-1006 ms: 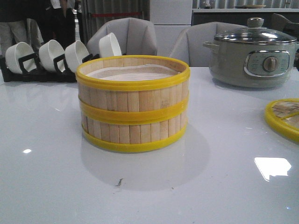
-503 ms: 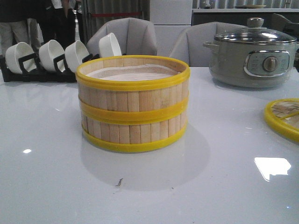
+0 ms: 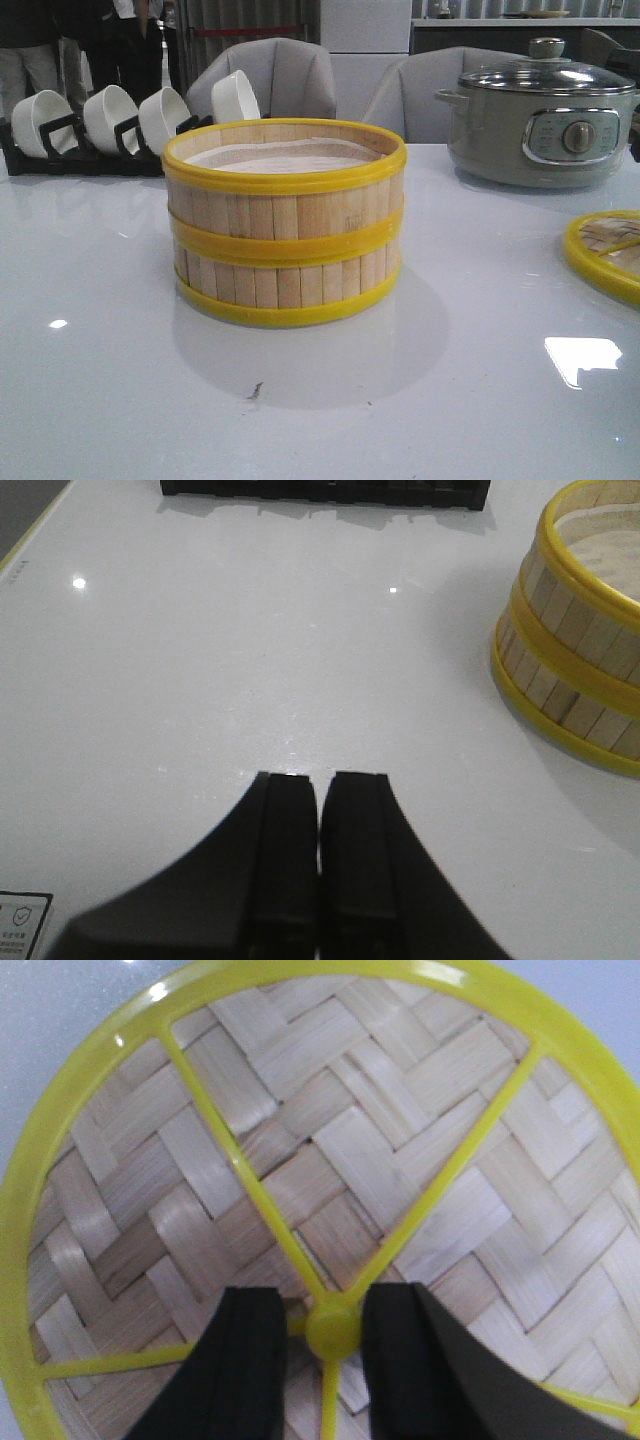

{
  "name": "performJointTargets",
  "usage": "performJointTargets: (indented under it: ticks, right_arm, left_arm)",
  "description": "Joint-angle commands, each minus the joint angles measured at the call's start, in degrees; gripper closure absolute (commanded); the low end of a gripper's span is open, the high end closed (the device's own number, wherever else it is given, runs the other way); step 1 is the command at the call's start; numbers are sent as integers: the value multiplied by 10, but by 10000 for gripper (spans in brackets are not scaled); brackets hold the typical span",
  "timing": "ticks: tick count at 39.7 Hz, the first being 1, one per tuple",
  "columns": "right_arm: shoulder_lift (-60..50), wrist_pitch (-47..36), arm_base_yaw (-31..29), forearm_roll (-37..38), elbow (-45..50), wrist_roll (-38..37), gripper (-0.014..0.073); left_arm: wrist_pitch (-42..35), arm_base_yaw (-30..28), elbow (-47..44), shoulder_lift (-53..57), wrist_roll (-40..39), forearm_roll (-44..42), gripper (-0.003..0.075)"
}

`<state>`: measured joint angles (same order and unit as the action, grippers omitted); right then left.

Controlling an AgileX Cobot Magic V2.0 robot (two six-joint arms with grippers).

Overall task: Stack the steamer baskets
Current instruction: 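Grasp the lid hub with the right gripper and lift the lid, then carry the lid over the stacked baskets and lower it on top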

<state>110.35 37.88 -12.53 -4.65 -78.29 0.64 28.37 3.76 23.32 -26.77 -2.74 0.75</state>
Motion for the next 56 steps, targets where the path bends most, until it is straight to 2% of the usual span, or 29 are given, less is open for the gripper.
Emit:
performJointTargets:
  ticks: [1,8,10,21,34,43,56]
  right_arm:
    - [-30,-27,-3,1,-19,-1,330]
    - [-31,-28,-3,1,-19,-1,556]
    - [-31,-31,-3,1,-19,-1,534]
    - [-42,-9,10,1,-34,-1,540]
    - [-64,82,61,1,-156,-1,540]
    - [-65,139,126,1,-253,-1,540]
    - [-54,148,251,1,-342,-1,540]
  left_arm:
    - [-45,4,15,-1,-3,0,636]
    - [-45,4,15,-1,-3,0,636]
    - [-45,4,15,-1,-3,0,636]
    - [-45,4,15,-1,-3,0,636]
    - [-45,4,15,-1,-3,0,636]
    - [-45,4,15,-1,-3,0,636]
    - [-45,4,15,-1,-3,0,636]
